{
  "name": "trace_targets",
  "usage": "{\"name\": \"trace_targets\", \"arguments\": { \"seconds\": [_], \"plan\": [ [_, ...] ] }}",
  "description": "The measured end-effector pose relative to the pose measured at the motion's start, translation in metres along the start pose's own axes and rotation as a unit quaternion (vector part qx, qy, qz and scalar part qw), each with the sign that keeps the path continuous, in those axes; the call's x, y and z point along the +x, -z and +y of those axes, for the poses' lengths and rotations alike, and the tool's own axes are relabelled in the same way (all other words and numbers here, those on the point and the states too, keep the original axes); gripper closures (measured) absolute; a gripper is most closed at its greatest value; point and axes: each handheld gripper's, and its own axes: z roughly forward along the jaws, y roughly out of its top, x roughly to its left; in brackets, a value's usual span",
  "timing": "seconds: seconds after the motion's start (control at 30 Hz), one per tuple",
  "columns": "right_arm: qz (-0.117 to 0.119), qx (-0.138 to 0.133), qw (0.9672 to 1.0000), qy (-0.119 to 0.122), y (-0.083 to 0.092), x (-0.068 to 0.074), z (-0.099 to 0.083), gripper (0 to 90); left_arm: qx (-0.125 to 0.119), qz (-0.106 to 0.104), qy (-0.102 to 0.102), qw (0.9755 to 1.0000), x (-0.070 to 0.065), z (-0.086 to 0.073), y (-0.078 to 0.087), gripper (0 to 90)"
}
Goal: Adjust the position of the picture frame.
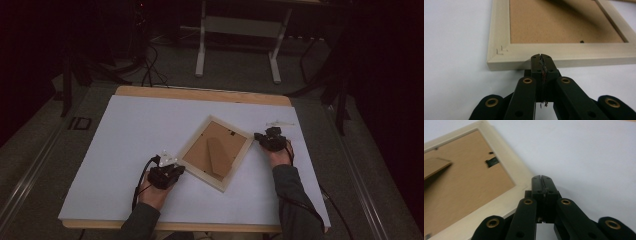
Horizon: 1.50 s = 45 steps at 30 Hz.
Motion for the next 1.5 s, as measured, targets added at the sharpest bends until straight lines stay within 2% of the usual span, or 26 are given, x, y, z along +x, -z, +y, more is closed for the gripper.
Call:
{"name": "trace_targets", "arguments": {
  "seconds": [0.1,0.13,0.43,0.53,0.7,0.93,1.2,1.3,1.4,1.5],
  "plan": [
    [-0.007,0.004,1.0000,0.000,-0.003,-0.002,0.006,89.9,0.006,-0.001,0.001,1.0000,-0.001,-0.002,-0.001,90.0],
    [-0.009,0.005,1.0000,0.001,-0.005,-0.002,0.008,89.8,0.015,0.002,-0.007,0.9999,-0.002,-0.004,-0.004,90.0],
    [-0.018,0.029,0.9993,-0.011,-0.017,-0.008,0.016,89.9,0.017,0.001,-0.008,0.9998,-0.002,-0.003,-0.006,90.0],
    [-0.014,0.037,0.9991,-0.018,-0.021,-0.008,0.015,89.9,0.017,0.002,-0.008,0.9998,-0.002,-0.003,-0.006,90.0],
    [-0.011,0.031,0.9990,-0.029,-0.022,-0.008,0.014,90.0,0.017,0.003,-0.007,0.9998,-0.001,-0.003,-0.006,90.0],
    [-0.005,0.033,0.9991,-0.026,-0.023,-0.005,0.012,90.0,0.016,0.004,0.000,0.9999,0.002,-0.003,-0.006,90.0],
    [0.007,0.037,0.9992,-0.013,-0.019,0.000,0.006,90.0,0.019,0.011,0.022,0.9995,0.011,-0.001,-0.005,90.0],
    [0.009,0.038,0.9992,-0.011,-0.018,0.001,0.004,90.0,0.019,0.011,0.024,0.9995,0.012,-0.001,-0.005,90.0],
    [0.014,0.040,0.9991,-0.007,-0.015,0.005,-0.001,90.0,0.018,0.010,0.043,0.9989,0.020,0.001,-0.006,90.0],
    [0.018,0.043,0.9989,-0.001,-0.014,0.008,-0.004,90.0,0.017,0.007,0.050,0.9986,0.022,0.001,-0.007,90.0]
  ]
}}
